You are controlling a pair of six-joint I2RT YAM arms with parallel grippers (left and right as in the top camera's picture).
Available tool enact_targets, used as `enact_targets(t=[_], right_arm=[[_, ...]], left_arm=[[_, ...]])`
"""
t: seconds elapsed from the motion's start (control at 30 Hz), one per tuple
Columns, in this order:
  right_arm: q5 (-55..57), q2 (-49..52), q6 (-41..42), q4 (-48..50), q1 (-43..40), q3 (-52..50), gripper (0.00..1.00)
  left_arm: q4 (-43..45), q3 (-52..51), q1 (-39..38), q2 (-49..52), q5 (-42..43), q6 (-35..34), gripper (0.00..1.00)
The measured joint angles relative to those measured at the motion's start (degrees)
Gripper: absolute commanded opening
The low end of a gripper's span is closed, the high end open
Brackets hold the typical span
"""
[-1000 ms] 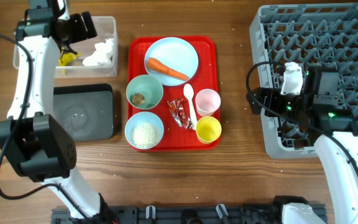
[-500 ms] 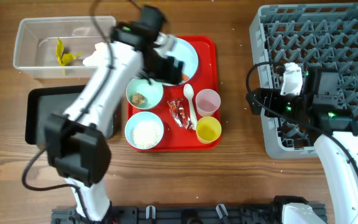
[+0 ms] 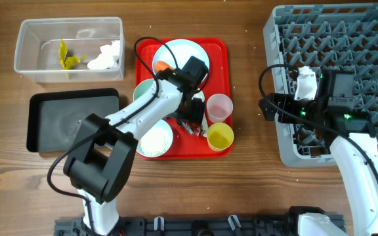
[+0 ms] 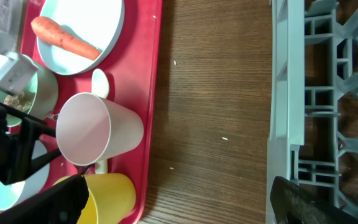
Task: Sort waste into correct bins and load items into the dishwasher rack
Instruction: 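Grasp the red snack wrapper on the tray with the left gripper, then drop the red snack wrapper into the clear bin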
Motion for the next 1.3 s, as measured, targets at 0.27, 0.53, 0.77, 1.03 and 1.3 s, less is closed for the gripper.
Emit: enact_targets(t=[0.27, 0.53, 0.77, 1.03, 1.3], right_arm=[[0.0, 0.0, 0.0, -0.8, 0.0, 0.0, 0.96], [0.0, 0.0, 0.0, -1.3, 0.0, 0.0, 0.96], [0.0, 0.0, 0.0, -1.3, 0.0, 0.0, 0.96], [0.0, 0.0, 0.0, -1.3, 0.0, 0.0, 0.97], [0.0, 0.1, 0.0, -0.4, 0.0, 0.0, 0.97]], left_arm=[[4.1, -2.4, -1.2, 0.1, 0.0, 0.0, 0.60], [4.7, -2.4, -3.0, 3.4, -0.9, 0.1, 0.31], [4.9, -2.4, -3.0, 3.4, -1.3, 0.2, 0.04], [-6.5, 10.8, -1.4, 0.0, -3.0, 0.2, 0.04], [10.9, 14.5, 29.7, -7.0, -11.4, 2.0, 0.04]])
